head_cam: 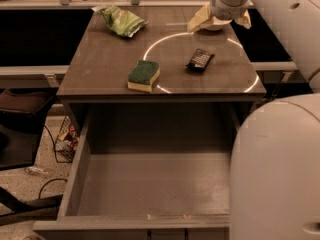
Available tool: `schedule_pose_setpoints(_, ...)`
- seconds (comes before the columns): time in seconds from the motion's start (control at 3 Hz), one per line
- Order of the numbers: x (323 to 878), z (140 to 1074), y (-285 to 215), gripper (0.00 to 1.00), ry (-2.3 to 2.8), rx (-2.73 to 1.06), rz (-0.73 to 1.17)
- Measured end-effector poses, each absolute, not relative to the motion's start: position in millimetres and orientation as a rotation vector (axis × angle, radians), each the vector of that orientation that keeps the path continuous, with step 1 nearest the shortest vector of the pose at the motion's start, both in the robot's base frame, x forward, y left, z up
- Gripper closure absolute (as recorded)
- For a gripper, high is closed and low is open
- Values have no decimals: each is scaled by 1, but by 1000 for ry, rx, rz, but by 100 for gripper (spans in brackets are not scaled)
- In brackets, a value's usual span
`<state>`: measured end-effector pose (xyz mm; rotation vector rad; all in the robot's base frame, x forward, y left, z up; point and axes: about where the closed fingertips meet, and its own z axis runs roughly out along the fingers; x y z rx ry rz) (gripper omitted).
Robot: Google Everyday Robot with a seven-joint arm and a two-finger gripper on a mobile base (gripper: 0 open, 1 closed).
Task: Move rxbar chocolate near green jalapeno chip bag
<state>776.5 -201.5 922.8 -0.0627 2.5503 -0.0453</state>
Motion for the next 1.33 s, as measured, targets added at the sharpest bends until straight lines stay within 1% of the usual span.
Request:
schedule_pose_setpoints(0.33,766,914,-196,0,2620,24,-112)
schedule_pose_setpoints(1.0,765,906,-195,0,2640,54,-127)
schedule_pose_setpoints(1.33,764,891,-190,0,2678,138,-166)
